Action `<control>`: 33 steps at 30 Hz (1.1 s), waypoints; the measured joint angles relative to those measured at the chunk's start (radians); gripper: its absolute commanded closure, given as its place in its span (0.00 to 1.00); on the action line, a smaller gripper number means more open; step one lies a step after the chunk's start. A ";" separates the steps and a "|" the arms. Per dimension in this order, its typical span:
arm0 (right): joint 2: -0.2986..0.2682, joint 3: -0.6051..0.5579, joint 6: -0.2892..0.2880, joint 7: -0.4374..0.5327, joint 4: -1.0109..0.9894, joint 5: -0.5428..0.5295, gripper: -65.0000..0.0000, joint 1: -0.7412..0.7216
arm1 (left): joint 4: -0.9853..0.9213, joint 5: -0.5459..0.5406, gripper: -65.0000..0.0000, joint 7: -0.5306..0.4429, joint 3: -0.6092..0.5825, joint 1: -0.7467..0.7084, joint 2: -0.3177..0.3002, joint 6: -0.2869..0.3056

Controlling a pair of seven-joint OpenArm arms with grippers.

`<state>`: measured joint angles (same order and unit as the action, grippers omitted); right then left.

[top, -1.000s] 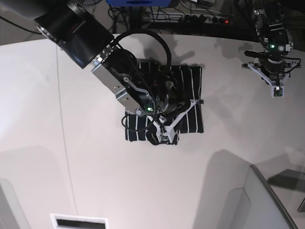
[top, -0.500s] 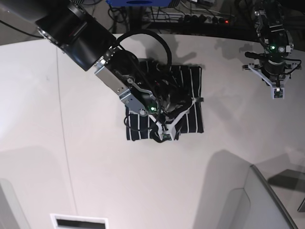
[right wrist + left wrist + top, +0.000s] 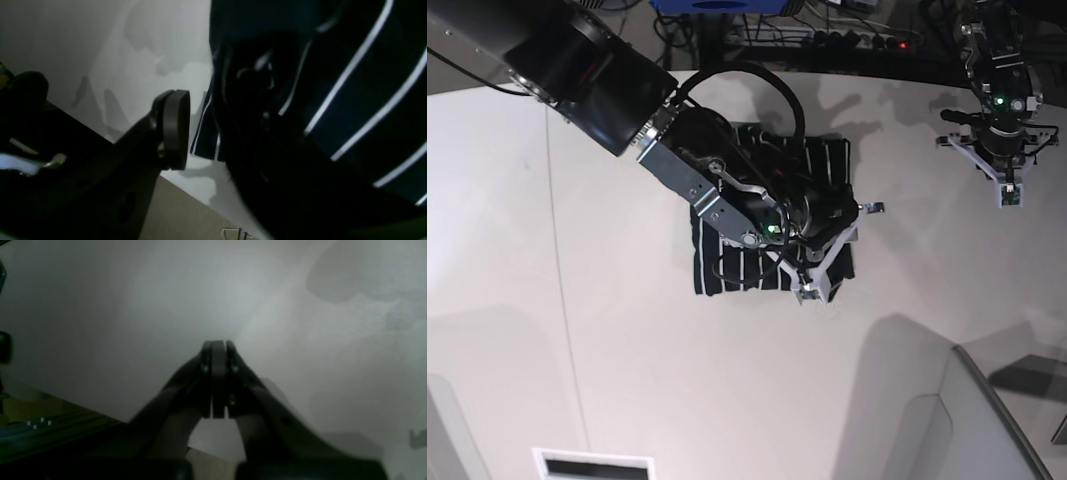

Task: Layout the t-shirt on the table in an organized manner, then fold the t-shirt properly
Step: 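Press the folded stack flat with the right gripper while left gripper withdraws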

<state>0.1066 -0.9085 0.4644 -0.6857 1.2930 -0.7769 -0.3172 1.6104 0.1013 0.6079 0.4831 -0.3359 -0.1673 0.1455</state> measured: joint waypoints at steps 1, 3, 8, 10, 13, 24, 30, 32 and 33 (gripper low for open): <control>-0.003 -0.004 -0.004 -0.003 0.039 0.002 0.62 0.003 | -0.016 0.000 1.00 0.002 0.000 0.000 -0.005 0.002; -0.003 -0.005 -0.036 -0.040 0.133 -0.003 0.62 0.007 | -0.040 -0.004 1.00 0.003 0.000 -0.003 -0.016 0.001; -0.011 0.039 -0.027 -0.188 0.296 -0.010 0.63 0.011 | -0.075 -0.011 1.00 0.002 0.048 0.016 -0.029 0.007; -0.038 0.091 -0.010 -0.195 0.316 -0.005 0.69 0.013 | -0.076 -0.007 1.00 0.002 0.081 0.014 -0.037 0.000; -0.088 0.162 -0.007 -0.201 0.312 0.006 0.93 0.031 | -0.077 -0.004 1.00 0.002 0.097 0.014 -0.042 -0.001; -0.169 0.241 -0.009 -0.123 0.092 0.004 1.00 0.035 | -0.114 -0.005 1.00 -0.066 0.085 0.010 -0.038 0.000; -0.213 0.119 -0.011 -0.107 0.047 0.006 1.00 0.036 | -0.114 -0.004 1.00 -0.069 0.085 0.011 -0.039 0.000; -0.203 0.084 -0.011 -0.106 0.047 0.002 1.00 0.035 | -0.114 -0.004 1.00 -0.069 0.085 0.012 -0.039 0.000; -0.200 0.061 -0.011 -0.107 0.050 -0.001 1.00 0.035 | -0.114 -0.004 1.00 -0.069 0.085 0.011 -0.039 0.000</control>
<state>-0.0933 -0.8471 0.4530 -0.7925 1.3426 -0.7780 -0.2817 1.4967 0.0971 0.5388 0.5686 -0.3244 -0.2058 0.1455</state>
